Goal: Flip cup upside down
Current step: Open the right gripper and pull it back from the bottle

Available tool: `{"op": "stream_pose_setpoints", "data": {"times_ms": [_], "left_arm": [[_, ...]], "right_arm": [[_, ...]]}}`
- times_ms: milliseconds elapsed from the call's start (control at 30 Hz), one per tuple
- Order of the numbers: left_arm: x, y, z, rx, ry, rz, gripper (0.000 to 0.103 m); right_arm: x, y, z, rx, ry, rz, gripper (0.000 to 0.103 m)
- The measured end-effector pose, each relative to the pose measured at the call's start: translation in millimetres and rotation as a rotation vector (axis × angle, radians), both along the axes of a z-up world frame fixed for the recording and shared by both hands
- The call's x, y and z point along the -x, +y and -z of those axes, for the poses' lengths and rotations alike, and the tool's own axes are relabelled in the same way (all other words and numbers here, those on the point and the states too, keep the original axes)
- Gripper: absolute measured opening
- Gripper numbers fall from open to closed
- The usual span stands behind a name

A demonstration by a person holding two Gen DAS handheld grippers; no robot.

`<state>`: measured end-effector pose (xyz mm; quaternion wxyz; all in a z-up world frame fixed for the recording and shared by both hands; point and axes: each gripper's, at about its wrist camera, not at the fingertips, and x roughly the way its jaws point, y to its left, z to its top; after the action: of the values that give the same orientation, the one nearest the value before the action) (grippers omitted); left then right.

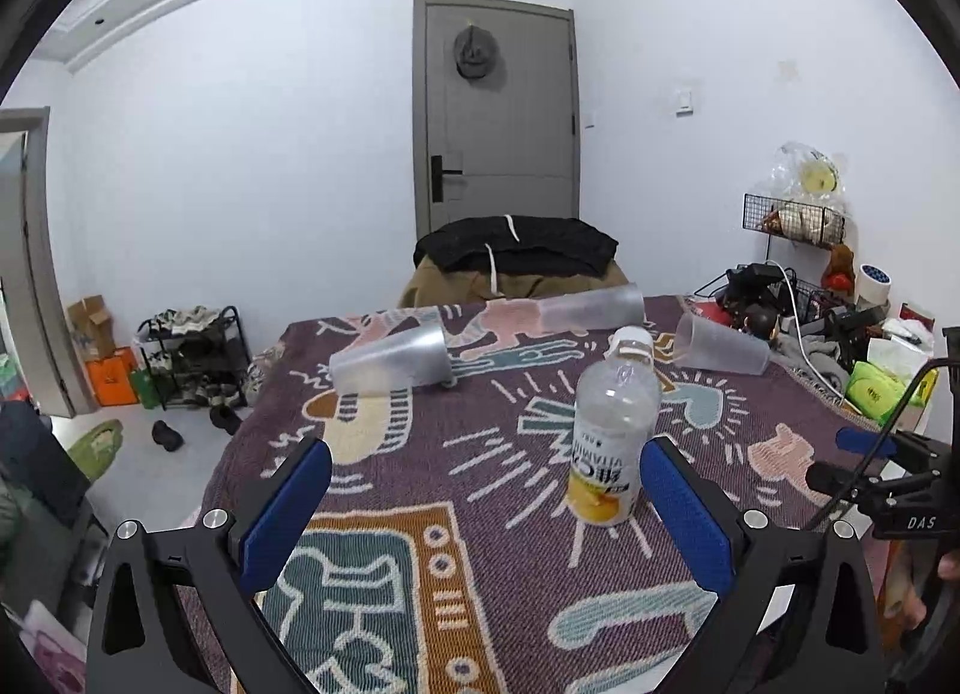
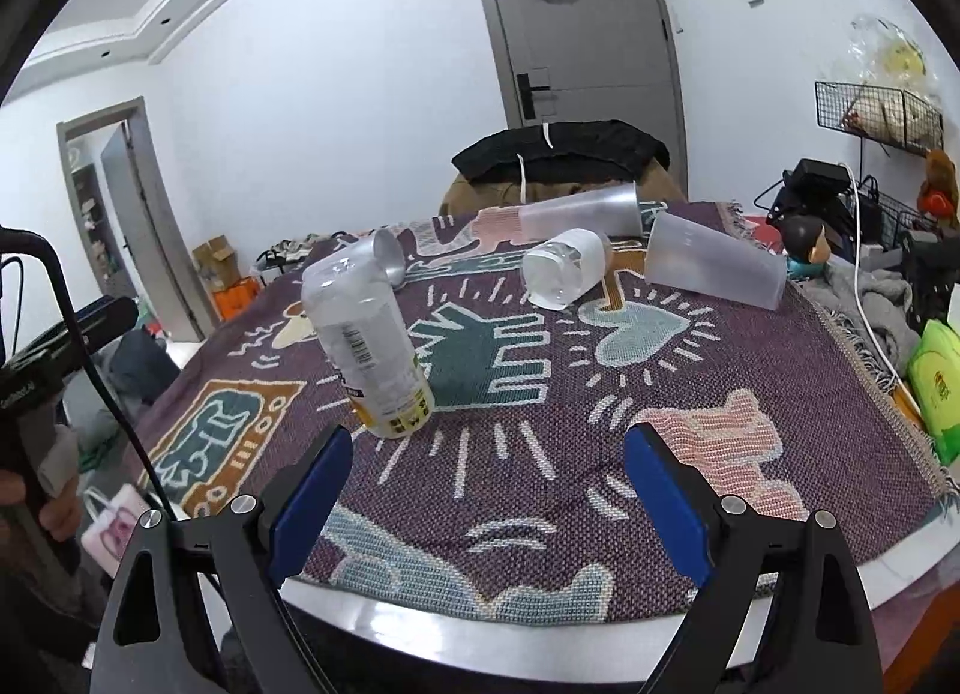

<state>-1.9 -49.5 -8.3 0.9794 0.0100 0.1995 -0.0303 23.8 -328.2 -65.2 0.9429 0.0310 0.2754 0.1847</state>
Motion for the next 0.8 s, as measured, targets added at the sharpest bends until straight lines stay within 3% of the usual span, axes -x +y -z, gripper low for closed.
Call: {"op": "stream_pose_setpoints", "data": {"times_ms": [400, 800], "left_arm": [[15.8, 32.0, 19.5, 0.064, -0.008, -0.045, 0.103], [22.8, 46.1, 22.3, 0.056, -0.029, -0.075, 0.103]], "right_arm": [[9.7, 19.5, 0.4, 0.037, -0.024, -0.079, 0.092], [13.4, 32.3, -1.9, 0.057, -0.028, -0.105, 0.092]]}}
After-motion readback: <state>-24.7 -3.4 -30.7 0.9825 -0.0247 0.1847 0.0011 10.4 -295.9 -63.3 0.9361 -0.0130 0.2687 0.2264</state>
